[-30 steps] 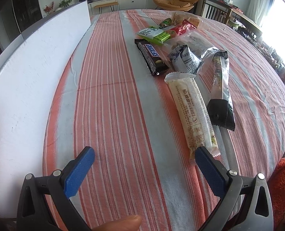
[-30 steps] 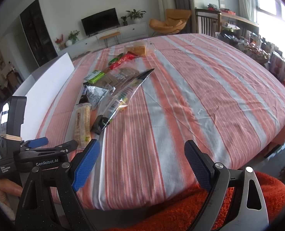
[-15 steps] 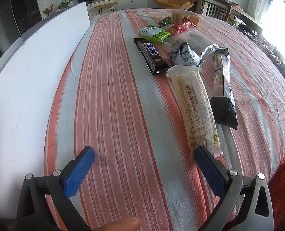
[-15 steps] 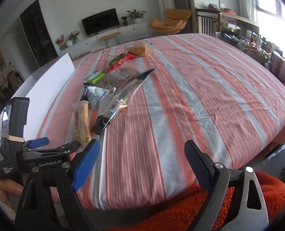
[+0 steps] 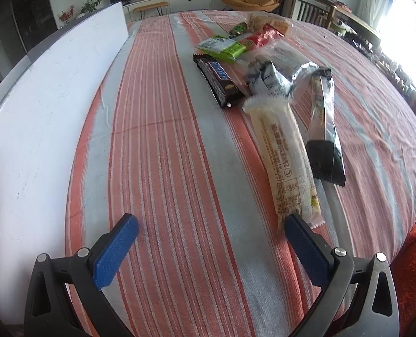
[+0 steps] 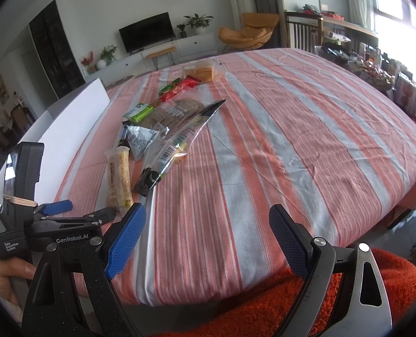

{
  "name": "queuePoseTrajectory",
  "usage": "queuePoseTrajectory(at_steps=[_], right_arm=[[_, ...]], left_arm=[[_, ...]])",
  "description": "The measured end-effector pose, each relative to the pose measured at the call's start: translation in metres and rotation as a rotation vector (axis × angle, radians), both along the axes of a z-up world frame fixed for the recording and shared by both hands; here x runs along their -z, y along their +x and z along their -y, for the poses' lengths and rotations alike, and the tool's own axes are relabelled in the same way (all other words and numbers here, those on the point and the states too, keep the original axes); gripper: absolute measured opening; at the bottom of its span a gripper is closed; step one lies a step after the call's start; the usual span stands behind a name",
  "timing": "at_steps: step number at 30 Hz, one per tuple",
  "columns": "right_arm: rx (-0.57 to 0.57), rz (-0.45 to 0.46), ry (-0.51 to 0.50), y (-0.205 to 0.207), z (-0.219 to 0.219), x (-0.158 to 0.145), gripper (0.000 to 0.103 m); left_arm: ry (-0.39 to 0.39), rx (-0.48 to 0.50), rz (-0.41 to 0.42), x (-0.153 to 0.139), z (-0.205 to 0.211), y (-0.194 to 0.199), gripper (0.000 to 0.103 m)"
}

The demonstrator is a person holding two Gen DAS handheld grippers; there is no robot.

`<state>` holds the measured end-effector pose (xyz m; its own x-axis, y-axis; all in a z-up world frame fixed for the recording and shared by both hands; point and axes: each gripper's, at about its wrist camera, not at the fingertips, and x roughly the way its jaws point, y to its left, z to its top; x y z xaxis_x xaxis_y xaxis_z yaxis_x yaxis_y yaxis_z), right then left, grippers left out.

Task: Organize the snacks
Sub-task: 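Move the left tool over the snack pile toward the Snickers bar, then grasp the Snickers bar with the left tool and lift it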

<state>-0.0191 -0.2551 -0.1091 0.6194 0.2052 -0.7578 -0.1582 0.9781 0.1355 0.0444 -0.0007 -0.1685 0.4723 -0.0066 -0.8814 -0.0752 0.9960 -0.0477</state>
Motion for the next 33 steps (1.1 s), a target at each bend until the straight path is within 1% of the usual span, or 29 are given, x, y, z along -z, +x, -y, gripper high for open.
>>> queuePoseTrajectory(at_steps=[3, 6, 10, 14, 19, 21, 23, 25, 26, 27, 29, 31, 33], right_arm=[[-0.001, 0.002, 0.004, 0.0, 0.001, 0.0, 0.091], [-0.003, -0.008, 0.007, -0.001, 0.0, 0.0, 0.091], [-0.006, -0.014, 0.003, -0.001, 0.0, 0.001, 0.091], [-0.003, -0.026, -0.001, -0.001, 0.002, 0.001, 0.091], [-0.002, -0.035, 0.007, -0.001, 0.002, 0.003, 0.091], [-0.002, -0.039, -0.001, -0.001, 0.003, 0.003, 0.091], [-0.001, -0.038, 0.001, 0.0, 0.002, 0.003, 0.091], [-0.001, -0.04, 0.001, 0.0, 0.001, 0.003, 0.091], [0.0, -0.039, 0.004, 0.0, 0.003, 0.004, 0.091], [0.0, -0.038, 0.004, 0.0, 0.003, 0.004, 0.091], [0.0, -0.041, 0.004, -0.001, 0.004, 0.004, 0.091], [-0.001, -0.039, 0.003, -0.002, 0.004, 0.004, 0.091], [-0.001, -0.034, 0.005, -0.003, 0.006, 0.003, 0.091]], left_arm=[[0.013, -0.023, 0.098, -0.021, -0.006, -0.004, 0.103], [0.02, -0.017, 0.159, -0.041, -0.012, -0.002, 0.103], [-0.018, -0.015, 0.18, -0.055, -0.021, 0.001, 0.103], [-0.066, 0.009, 0.171, -0.066, -0.027, 0.009, 0.103], [-0.19, -0.005, 0.182, -0.091, -0.054, 0.018, 0.103], [-0.227, -0.014, 0.172, -0.094, -0.064, 0.022, 0.103], [-0.229, -0.009, 0.135, -0.089, -0.069, 0.03, 0.103], [-0.192, -0.001, 0.063, -0.076, -0.064, 0.039, 0.103], [-0.134, 0.007, 0.045, -0.071, -0.058, 0.043, 0.103], [-0.103, 0.031, 0.041, -0.067, -0.051, 0.046, 0.103], [-0.11, 0.056, 0.012, -0.06, -0.042, 0.057, 0.103], [-0.124, 0.051, -0.026, -0.054, -0.033, 0.076, 0.103], [-0.112, 0.043, -0.03, -0.051, -0.026, 0.096, 0.103]])
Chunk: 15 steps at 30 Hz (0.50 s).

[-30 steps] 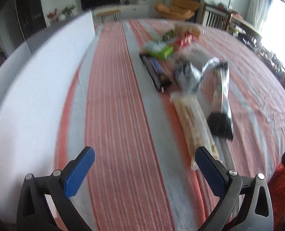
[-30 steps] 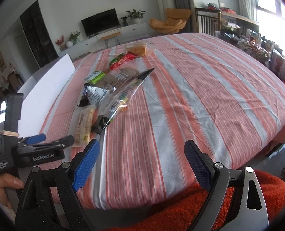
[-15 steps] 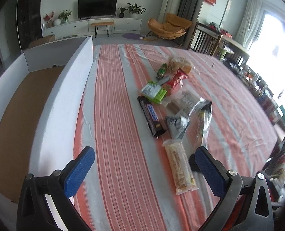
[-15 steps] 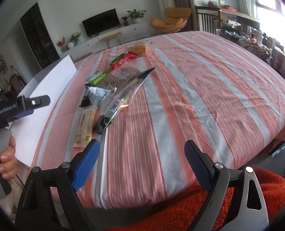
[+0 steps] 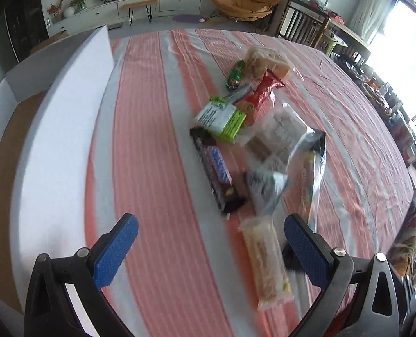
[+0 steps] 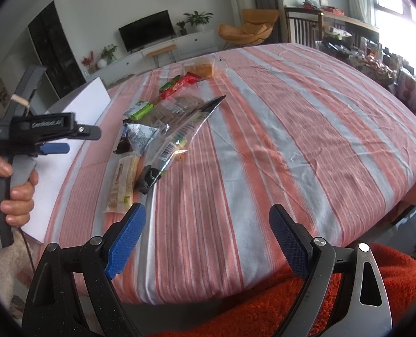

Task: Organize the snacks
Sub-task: 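Grasp the Snickers bar with the left tool and lift it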

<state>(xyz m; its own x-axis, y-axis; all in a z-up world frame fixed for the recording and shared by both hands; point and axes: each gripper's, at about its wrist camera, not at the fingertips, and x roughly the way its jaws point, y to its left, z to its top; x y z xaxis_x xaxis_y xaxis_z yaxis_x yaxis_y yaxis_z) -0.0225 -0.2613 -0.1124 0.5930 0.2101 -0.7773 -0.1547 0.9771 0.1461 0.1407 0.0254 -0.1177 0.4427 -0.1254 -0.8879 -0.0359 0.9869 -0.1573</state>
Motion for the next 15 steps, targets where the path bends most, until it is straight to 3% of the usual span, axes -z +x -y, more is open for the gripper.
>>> queuePoseTrajectory(at_steps=[2, 7, 9, 11, 15], right_arm=[[0.001, 0.002, 0.003, -0.001, 0.001, 0.0, 0.091], [0.005, -0.001, 0.026, -0.001, 0.004, -0.001, 0.091], [0.004, -0.008, 0.036, 0.0, 0.005, -0.001, 0.091], [0.002, -0.019, 0.052, 0.002, 0.004, 0.0, 0.091], [0.001, -0.032, 0.056, 0.002, 0.004, 0.001, 0.091]], left_arm=[[0.021, -0.029, 0.0, 0.003, 0.003, 0.019, 0.101], [0.073, -0.108, -0.093, 0.037, -0.007, 0.062, 0.075], [0.064, -0.098, -0.127, 0.047, -0.007, 0.067, 0.074], [0.103, -0.078, -0.107, 0.049, -0.001, 0.065, 0.074], [0.086, -0.077, -0.081, 0.05, -0.004, 0.059, 0.07]])
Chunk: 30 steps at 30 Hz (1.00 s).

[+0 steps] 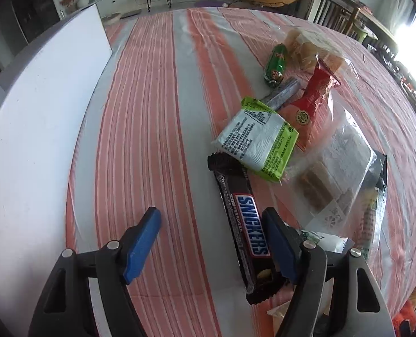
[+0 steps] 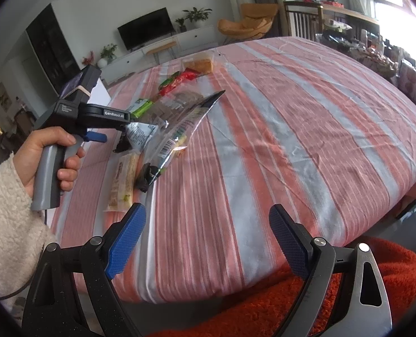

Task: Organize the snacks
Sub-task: 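Grasp the Snickers bar with the left tool and lift it, then grasp the cream-wrapped bar with the right tool while the left tool carries the Snickers toward the white bin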

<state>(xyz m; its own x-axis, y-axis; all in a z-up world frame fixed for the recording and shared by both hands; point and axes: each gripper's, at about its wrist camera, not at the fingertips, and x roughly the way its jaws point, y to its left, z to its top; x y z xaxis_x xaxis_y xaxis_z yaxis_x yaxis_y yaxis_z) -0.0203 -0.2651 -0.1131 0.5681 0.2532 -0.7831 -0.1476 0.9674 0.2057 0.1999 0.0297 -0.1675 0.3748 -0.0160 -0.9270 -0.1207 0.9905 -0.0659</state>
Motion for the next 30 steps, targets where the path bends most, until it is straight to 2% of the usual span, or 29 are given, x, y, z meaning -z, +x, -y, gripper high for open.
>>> queuePoseTrajectory(at_steps=[2, 4, 6, 10, 17, 26, 28, 30], right_arm=[[0.001, 0.004, -0.016, -0.001, 0.0, 0.0, 0.091], [0.002, 0.004, -0.024, -0.002, 0.001, 0.001, 0.091], [0.004, -0.003, -0.017, 0.0, 0.001, 0.002, 0.091], [0.01, -0.022, 0.031, 0.002, 0.007, 0.004, 0.091], [0.021, -0.08, 0.182, 0.007, 0.023, 0.011, 0.091], [-0.13, -0.138, 0.307, 0.013, 0.002, -0.007, 0.091], [-0.171, -0.193, 0.385, 0.021, -0.003, -0.003, 0.092], [-0.209, -0.266, 0.506, 0.031, -0.006, 0.008, 0.092]], left_arm=[[0.013, 0.014, 0.017, -0.001, -0.001, -0.003, 0.057], [0.049, 0.037, 0.019, -0.003, 0.001, -0.005, 0.027], [0.044, 0.066, 0.013, -0.005, 0.004, -0.009, 0.018], [0.029, 0.066, 0.012, -0.009, 0.002, -0.027, 0.017], [-0.087, 0.07, 0.063, -0.031, 0.001, -0.078, 0.017], [-0.157, 0.107, 0.161, -0.072, -0.001, -0.126, 0.017], [-0.173, 0.112, 0.174, -0.079, -0.005, -0.133, 0.017], [-0.188, 0.114, 0.192, -0.087, -0.008, -0.141, 0.017]])
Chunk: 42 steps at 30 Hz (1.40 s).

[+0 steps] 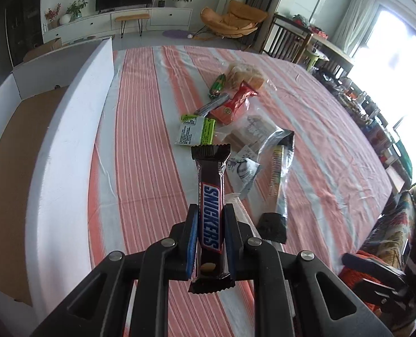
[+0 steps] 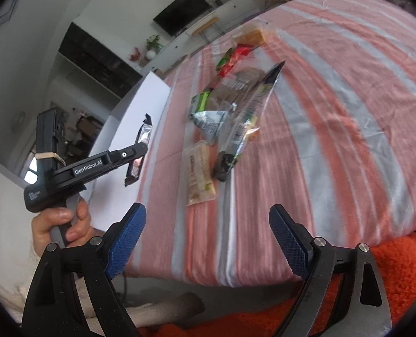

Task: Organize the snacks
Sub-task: 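Grasp the cream-wrapped bar with the right tool while the left tool carries the Snickers toward the white bin, then open both tools over the white bin to drop the Snickers and cream bar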

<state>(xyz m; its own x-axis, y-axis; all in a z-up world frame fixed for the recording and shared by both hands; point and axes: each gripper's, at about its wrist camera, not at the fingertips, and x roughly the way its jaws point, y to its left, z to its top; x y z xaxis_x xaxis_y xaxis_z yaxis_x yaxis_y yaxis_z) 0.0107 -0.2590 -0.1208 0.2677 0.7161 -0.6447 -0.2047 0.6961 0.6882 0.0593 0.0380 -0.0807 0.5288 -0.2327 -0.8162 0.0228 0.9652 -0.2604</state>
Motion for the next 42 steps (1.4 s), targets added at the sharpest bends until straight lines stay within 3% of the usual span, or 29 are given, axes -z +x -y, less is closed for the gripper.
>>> queuePoseTrajectory(at_steps=[3, 6, 9, 10, 15, 18, 23, 24, 25, 26, 27, 31, 35, 39, 42], right_arm=[[-0.035, -0.105, 0.108, 0.016, -0.003, 0.019, 0.092], [-0.026, -0.151, 0.107, 0.031, 0.005, 0.027, 0.092], [0.015, -0.271, 0.169, 0.052, 0.014, 0.038, 0.093], [0.011, -0.294, 0.147, 0.057, 0.01, 0.039, 0.093], [-0.16, -0.242, -0.204, 0.076, -0.07, 0.04, 0.092], [-0.236, -0.154, -0.391, 0.096, -0.115, 0.045, 0.091], [-0.231, -0.063, -0.538, 0.131, -0.135, 0.05, 0.088], [-0.236, -0.046, -0.581, 0.134, -0.134, 0.048, 0.081], [-0.24, -0.023, -0.613, 0.136, -0.131, 0.045, 0.043], [-0.239, -0.032, -0.609, 0.139, -0.125, 0.043, 0.032], [-0.225, -0.06, -0.567, 0.143, -0.117, 0.043, 0.029], [-0.188, -0.053, -0.442, 0.153, -0.09, 0.01, 0.029], [-0.237, 0.039, -0.278, 0.157, -0.091, -0.066, 0.029], [-0.325, 0.136, -0.146, 0.161, -0.125, -0.132, 0.03], [-0.398, 0.167, -0.098, 0.16, -0.171, -0.145, 0.03]], left_arm=[[-0.018, -0.009, 0.029, -0.013, -0.009, -0.009, 0.017], [-0.045, -0.033, 0.066, -0.031, -0.024, -0.02, 0.017], [-0.052, -0.065, 0.109, -0.047, -0.04, -0.031, 0.017], [-0.051, -0.075, 0.118, -0.05, -0.044, -0.034, 0.017], [-0.062, -0.113, 0.133, -0.054, -0.066, -0.044, 0.017], [-0.073, -0.12, 0.124, -0.05, -0.072, -0.047, 0.017], [-0.033, -0.131, 0.137, -0.051, -0.08, -0.058, 0.017], [-0.018, -0.133, 0.141, -0.051, -0.081, -0.06, 0.017], [-0.007, -0.136, 0.144, -0.051, -0.082, -0.062, 0.017], [-0.002, -0.141, 0.147, -0.052, -0.085, -0.064, 0.017], [-0.001, -0.145, 0.149, -0.052, -0.086, -0.066, 0.017], [-0.001, -0.167, 0.158, -0.055, -0.1, -0.074, 0.017], [0.013, -0.241, 0.177, -0.067, -0.13, -0.086, 0.017], [0.066, -0.358, 0.183, -0.071, -0.17, -0.102, 0.017], [0.105, -0.459, 0.152, -0.061, -0.202, -0.112, 0.017]])
